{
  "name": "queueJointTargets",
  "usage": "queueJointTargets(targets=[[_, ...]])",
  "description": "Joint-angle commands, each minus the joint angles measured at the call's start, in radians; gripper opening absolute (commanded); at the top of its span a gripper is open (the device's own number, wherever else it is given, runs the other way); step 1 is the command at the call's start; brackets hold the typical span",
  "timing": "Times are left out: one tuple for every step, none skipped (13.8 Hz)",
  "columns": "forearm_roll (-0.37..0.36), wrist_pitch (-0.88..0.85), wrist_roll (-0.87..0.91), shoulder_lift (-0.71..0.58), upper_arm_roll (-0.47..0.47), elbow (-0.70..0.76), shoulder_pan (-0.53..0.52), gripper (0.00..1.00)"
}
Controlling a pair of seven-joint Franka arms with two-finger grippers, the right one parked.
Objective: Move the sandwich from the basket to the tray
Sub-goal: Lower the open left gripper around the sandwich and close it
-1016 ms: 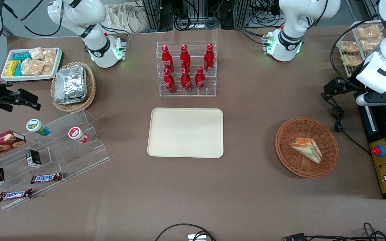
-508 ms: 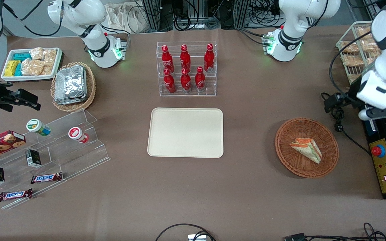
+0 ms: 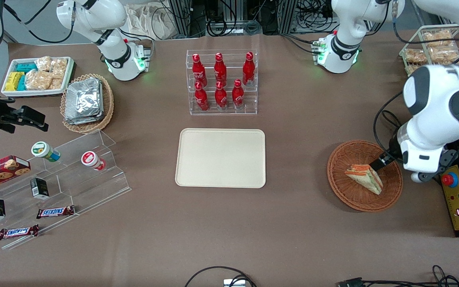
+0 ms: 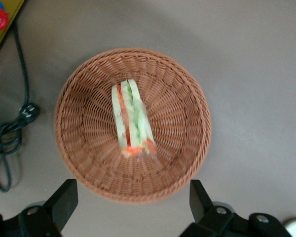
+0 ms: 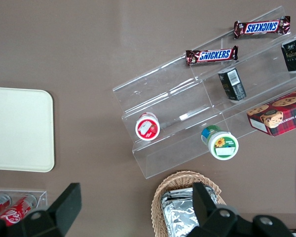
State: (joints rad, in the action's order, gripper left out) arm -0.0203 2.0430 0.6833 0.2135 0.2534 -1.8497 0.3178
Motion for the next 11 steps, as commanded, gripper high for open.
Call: queueJointTargets(targets=[[-0.009, 0.187, 0.022, 0.003, -0.008, -0.132, -0.029, 1.0], [-0.001, 0.244, 0.022, 0.018, -0.008, -0.164, -0.031, 1.0], [-0.001, 0.299, 0.028, 0.038, -0.006, -0.187, -0.037, 1.0], [0.002, 0.34, 0.032, 0.052, -0.006, -0.206, -0.04, 1.0], [0.003, 0.364, 0.039, 0.059, -0.006, -0.223, -0.04, 1.0], [0.003, 0.376, 0.051, 0.064, -0.006, -0.232, -0.04, 1.0], [0.003, 0.387, 0.053, 0.07, -0.006, -0.238, -0.04, 1.0], [0.005, 0.403, 0.055, 0.084, -0.006, -0.238, -0.04, 1.0], [0.01, 0.431, 0.056, 0.099, -0.006, -0.241, -0.039, 1.0], [0.028, 0.453, 0.056, 0.115, -0.006, -0.246, -0.039, 1.0], [0.042, 0.468, 0.055, 0.125, -0.006, -0.246, -0.039, 1.0]])
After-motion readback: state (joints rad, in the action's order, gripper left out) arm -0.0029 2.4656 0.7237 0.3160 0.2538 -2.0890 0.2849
